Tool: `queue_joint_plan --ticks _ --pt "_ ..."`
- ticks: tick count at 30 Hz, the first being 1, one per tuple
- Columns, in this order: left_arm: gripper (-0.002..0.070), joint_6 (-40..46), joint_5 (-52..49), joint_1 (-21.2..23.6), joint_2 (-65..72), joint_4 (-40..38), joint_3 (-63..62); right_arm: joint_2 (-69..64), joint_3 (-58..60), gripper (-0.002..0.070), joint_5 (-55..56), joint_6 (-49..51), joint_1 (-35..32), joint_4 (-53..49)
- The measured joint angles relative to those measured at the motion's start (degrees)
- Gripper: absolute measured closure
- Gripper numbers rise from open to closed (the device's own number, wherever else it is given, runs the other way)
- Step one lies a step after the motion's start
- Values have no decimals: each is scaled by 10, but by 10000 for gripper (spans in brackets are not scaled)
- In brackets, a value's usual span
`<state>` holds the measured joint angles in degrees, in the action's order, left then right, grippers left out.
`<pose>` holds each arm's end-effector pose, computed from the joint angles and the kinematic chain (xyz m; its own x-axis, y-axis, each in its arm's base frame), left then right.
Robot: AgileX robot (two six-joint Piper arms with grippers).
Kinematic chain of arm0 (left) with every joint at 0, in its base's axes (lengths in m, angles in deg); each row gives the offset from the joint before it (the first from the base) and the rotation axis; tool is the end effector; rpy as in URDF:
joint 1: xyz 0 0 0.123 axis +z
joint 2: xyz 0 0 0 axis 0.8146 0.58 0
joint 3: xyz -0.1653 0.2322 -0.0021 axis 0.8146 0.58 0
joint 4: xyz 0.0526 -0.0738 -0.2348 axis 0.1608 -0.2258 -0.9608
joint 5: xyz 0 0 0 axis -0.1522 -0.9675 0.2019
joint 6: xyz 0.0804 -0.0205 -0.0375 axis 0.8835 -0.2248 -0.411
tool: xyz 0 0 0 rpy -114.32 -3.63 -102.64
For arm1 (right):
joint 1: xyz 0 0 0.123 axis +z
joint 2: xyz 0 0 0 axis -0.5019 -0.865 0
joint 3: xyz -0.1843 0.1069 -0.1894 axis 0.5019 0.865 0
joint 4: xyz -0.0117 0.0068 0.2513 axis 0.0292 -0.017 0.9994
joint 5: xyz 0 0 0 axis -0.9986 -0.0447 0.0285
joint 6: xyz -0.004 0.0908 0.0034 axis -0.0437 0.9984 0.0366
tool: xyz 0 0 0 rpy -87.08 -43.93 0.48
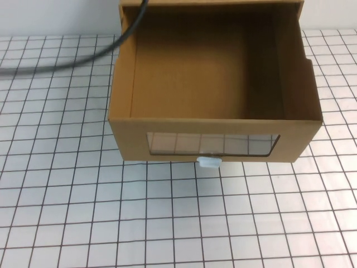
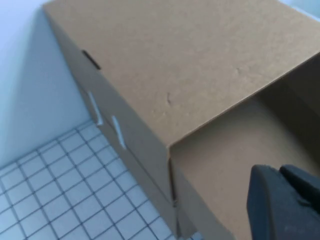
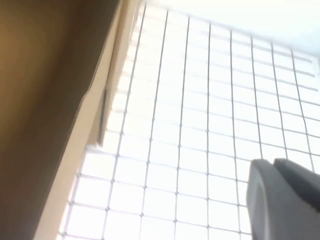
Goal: Open the shoe box
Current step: 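Pull the top drawer of the cardboard box fully open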
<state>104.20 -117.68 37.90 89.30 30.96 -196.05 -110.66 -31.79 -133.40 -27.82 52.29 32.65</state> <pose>0.2519 -0.0985 0.5183 -0.3287 0.3750 -0.8668 0.5928 0.7964 0.1197 0.2094 0.0565 0.4042 -0.4941 -0.2298 -0.8385 -0.1461 0.9727 -0.1805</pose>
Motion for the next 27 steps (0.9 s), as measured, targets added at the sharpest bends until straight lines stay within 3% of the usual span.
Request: queue_joint_plan --ticks 4,11,14,27 --pt "678 15 168 0 -138 6 221 63 56 689 59 -22 -44 55" --pt "679 19 499 0 -397 2 614 188 214 689 186 -26 -50 125" --pt "678 18 594 0 -494 -4 760 233 281 689 245 -26 -50 140" --pt "678 -55 637 0 -783 -18 1062 315 448 689 434 -26 -50 215"
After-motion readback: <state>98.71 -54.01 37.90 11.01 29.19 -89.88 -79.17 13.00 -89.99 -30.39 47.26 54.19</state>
